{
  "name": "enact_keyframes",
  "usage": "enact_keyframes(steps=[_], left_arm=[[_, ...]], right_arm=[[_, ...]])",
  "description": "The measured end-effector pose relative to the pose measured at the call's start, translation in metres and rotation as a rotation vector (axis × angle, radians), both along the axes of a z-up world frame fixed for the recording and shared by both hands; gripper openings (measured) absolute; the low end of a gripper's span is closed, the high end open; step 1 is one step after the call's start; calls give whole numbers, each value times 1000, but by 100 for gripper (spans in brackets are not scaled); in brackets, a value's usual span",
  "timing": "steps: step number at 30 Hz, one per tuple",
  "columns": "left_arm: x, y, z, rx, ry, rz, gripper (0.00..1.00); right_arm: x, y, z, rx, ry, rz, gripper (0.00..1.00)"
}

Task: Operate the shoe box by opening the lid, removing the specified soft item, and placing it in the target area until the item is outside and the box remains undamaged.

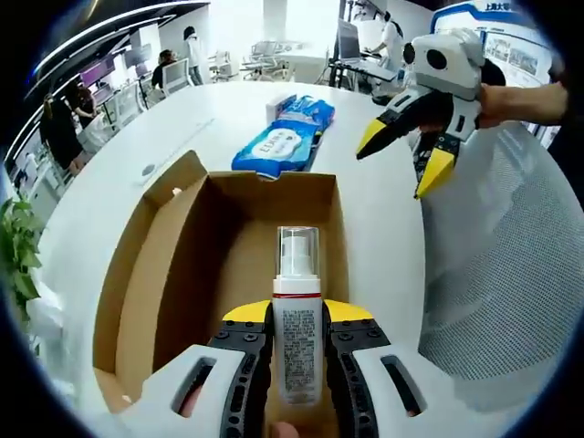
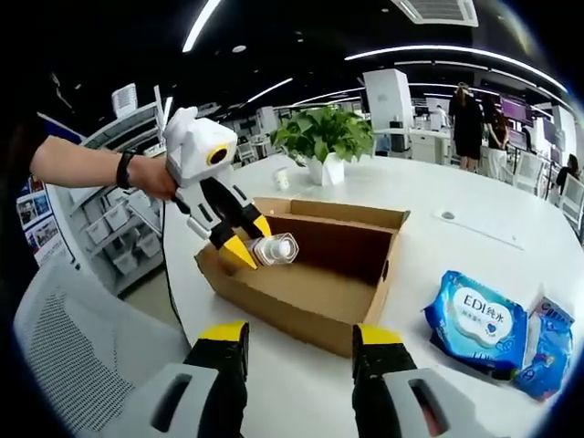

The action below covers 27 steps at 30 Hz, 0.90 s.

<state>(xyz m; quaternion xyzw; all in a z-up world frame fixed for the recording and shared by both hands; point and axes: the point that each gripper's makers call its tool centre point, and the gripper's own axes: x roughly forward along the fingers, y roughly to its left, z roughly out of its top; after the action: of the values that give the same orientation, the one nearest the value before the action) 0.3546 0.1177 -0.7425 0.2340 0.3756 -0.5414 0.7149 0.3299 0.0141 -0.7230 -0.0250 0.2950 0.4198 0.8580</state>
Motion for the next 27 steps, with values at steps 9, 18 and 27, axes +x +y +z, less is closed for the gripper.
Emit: enact_keyframes(steps=[9, 18, 27], left_arm=[[-16, -19, 15, -31, -7, -81, 20], [-33, -39, 25, -46, -6, -175, 20], [-49, -51, 27, -44, 11, -272, 20]], right_arm=[[0, 11, 9, 19, -36, 81, 41], [0, 19, 17, 18, -65, 139, 40], [-10, 27, 20, 7, -76, 244, 36]])
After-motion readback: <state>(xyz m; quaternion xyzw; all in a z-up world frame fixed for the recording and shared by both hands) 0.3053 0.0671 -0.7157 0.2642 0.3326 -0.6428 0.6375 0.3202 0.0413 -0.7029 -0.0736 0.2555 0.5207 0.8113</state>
